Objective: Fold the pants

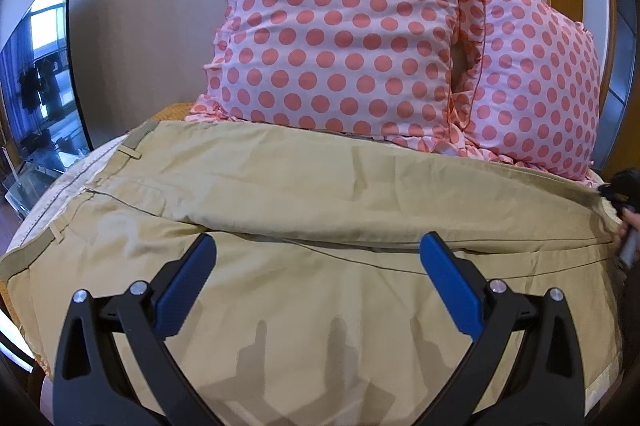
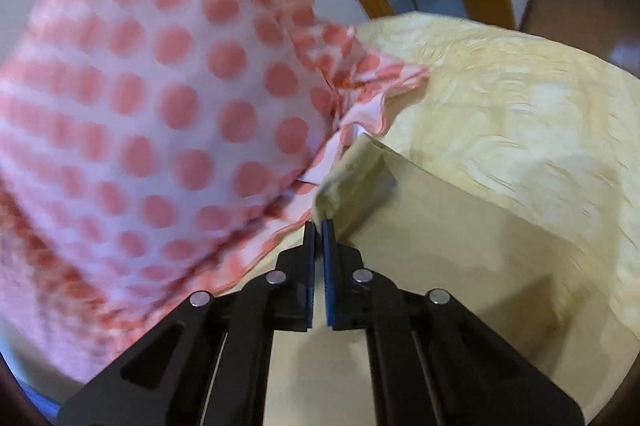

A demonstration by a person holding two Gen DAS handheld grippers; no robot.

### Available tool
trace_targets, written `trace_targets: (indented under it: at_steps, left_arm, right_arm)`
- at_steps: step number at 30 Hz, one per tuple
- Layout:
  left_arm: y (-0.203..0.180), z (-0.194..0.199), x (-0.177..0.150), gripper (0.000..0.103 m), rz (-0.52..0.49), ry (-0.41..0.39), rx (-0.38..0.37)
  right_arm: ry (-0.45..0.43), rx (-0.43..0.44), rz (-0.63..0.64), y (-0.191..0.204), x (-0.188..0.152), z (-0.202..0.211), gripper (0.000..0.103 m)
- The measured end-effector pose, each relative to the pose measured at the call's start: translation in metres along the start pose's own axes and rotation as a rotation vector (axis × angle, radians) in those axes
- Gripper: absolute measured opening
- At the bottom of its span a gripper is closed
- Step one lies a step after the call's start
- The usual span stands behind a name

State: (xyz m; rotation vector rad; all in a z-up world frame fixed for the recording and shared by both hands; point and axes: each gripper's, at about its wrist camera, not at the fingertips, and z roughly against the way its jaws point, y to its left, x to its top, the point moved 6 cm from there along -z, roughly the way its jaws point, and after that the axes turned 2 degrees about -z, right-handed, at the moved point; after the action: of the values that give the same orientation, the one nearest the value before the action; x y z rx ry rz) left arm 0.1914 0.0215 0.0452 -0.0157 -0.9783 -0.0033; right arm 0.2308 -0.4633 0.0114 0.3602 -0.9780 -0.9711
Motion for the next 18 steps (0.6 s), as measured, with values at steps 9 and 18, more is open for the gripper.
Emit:
trace_targets:
  at_steps: [9,18]
  left_arm:
    - [0.015,0.026,0.001,0.101,0.035,-0.037,-0.021]
    - [0.036,0.024,-0.001,0.101,0.125,-0.018,-0.062]
  right_arm:
    - [-0.013,0.145,-0.039,-0.045,-0.09,0.142,0.003]
    - [0.153,0.078,-0.136,-0.071,-0.121,0.127,0.007]
